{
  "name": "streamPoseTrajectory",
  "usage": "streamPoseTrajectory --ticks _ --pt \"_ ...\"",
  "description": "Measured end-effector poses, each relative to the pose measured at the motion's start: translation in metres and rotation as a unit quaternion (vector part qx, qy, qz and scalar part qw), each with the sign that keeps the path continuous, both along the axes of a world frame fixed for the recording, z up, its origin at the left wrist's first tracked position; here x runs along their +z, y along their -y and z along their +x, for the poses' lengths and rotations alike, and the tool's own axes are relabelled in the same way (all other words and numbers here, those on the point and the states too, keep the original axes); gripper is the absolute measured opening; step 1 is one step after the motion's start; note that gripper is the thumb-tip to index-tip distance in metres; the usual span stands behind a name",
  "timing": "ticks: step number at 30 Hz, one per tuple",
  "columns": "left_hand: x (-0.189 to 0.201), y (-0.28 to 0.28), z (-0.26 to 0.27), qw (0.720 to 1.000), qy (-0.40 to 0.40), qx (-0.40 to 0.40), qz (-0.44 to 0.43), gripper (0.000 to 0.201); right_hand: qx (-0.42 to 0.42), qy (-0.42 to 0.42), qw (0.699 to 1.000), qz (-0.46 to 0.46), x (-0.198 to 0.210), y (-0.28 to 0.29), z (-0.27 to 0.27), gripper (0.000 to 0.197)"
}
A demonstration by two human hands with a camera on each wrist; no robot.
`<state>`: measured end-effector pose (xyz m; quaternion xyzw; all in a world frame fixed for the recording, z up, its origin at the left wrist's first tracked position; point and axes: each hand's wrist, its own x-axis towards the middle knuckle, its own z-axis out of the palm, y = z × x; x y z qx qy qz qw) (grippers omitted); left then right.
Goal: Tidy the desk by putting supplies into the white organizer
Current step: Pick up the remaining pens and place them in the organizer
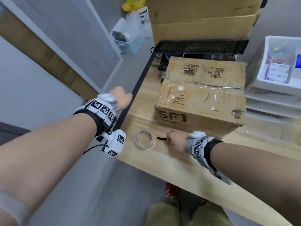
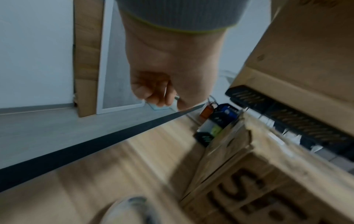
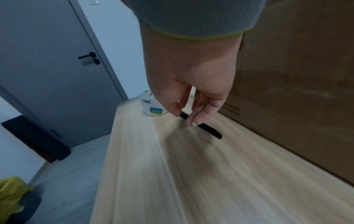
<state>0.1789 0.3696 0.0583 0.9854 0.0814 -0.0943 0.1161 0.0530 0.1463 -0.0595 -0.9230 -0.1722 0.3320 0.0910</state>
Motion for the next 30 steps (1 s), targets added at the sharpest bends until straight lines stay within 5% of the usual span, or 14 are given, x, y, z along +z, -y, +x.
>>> streamPoseTrajectory --ticks 5,10,12,15,16,19,21,25,30 --pt "-0.079 -0.024 -0.049 0.970 -0.219 -0.107 0.020 0.011 -0.021 0.069 0.997 -0.009 -0.038 -0.022 0.001 0.026" --pt "-0.104 -0.017 -0.080 0.941 -0.261 -0.212 -0.043 0.028 -0.044 0.056 0.997 -0.005 -0.052 -0.024 0.002 0.018" --pt "-0.109 0.001 -0.086 0.922 -0.271 -0.276 0.027 0.043 -0.043 0.043 0.998 -0.020 -0.055 -0.019 0.002 0.020" --pt "-0.113 0.032 -0.092 0.840 -0.398 -0.308 0.204 0.053 -0.050 0.011 0.998 -0.031 -0.059 -0.010 -0.002 0.022" --pt "-0.116 0.039 -0.094 0.829 -0.410 -0.305 0.227 0.045 -0.048 0.004 0.998 -0.032 -0.058 -0.006 -0.004 0.023" --pt "-0.119 0.058 -0.096 0.857 -0.320 -0.354 0.193 0.014 -0.064 -0.016 0.997 -0.028 -0.052 0.014 -0.015 0.023" --pt "-0.113 0.074 -0.097 0.860 -0.299 -0.382 0.156 0.012 -0.090 -0.026 0.995 -0.023 -0.052 0.029 -0.023 0.022" --pt "-0.102 0.134 -0.098 0.811 -0.380 -0.436 0.087 0.016 -0.128 -0.045 0.991 -0.005 -0.045 0.062 -0.036 0.025" --pt "-0.107 0.220 -0.112 0.758 -0.374 -0.521 0.120 0.010 -0.177 -0.086 0.980 0.020 -0.027 0.136 -0.067 0.035"
